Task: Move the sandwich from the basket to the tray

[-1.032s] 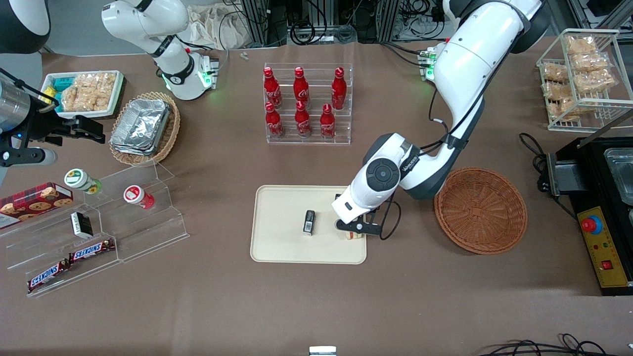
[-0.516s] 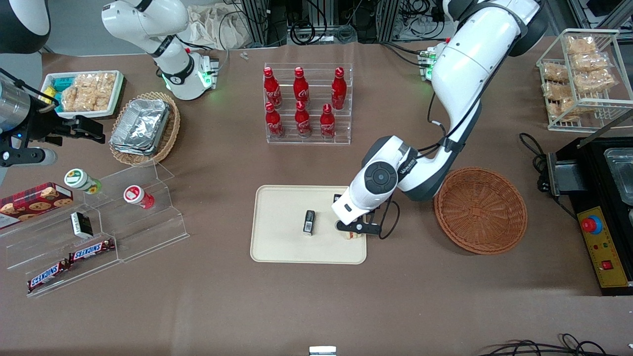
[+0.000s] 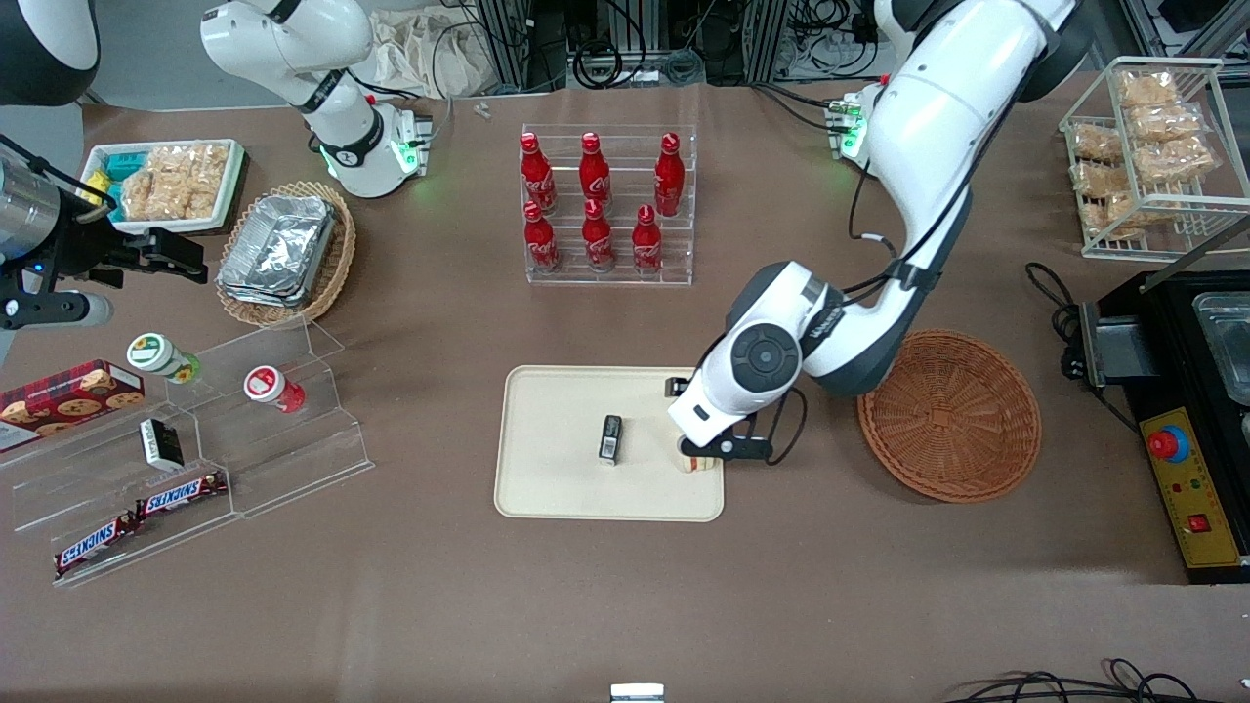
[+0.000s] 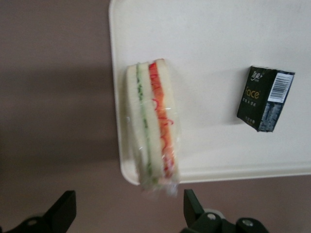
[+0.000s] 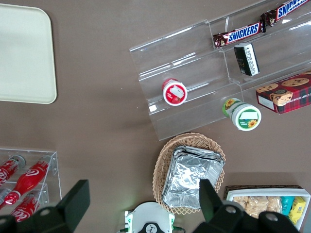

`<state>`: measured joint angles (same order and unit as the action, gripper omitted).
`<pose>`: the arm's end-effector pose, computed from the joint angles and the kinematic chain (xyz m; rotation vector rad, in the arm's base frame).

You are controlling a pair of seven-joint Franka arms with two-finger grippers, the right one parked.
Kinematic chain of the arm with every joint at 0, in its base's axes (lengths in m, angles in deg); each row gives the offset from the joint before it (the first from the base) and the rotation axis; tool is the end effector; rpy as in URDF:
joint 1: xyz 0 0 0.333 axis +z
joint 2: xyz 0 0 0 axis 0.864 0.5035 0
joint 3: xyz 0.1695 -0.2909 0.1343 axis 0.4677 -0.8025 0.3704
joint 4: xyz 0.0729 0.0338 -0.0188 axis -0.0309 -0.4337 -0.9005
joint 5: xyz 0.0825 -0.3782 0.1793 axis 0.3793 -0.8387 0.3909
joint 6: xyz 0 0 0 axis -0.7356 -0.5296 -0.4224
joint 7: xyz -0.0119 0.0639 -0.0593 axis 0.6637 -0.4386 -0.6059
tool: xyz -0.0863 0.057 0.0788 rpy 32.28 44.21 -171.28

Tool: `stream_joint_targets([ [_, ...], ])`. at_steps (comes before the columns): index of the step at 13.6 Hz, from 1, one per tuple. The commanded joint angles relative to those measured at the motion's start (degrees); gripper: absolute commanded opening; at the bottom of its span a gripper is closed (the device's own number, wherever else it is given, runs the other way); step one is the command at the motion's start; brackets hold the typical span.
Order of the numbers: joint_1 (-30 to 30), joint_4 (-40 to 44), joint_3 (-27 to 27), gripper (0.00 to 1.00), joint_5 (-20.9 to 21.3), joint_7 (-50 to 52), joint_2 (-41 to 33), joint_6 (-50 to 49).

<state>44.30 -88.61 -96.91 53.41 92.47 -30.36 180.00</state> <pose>0.6396 -0.4079 0.3077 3.0324 -0.0701 -0.2887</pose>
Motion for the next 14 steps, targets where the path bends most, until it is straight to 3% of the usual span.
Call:
stream_joint_targets([
  [1, 3.76, -0.92, 0.18, 1.00, -3.89, -5.87, -7.29, -7.71],
  [4, 9.55, -0.92, 0.26, 1.00, -3.55, -8.51, -13.53, -16.24],
  [8, 21.07, -0.84, 0.70, 1.00, -1.36, -22.82, -20.83, -22.23],
  [11, 23.82, 2.84, 0.97, 1.00, 5.32, -24.52, -21.64, -25.29],
  [14, 26.44, 5.14, 2.02, 1.00, 4.72, -24.70, -21.64, -28.48],
])
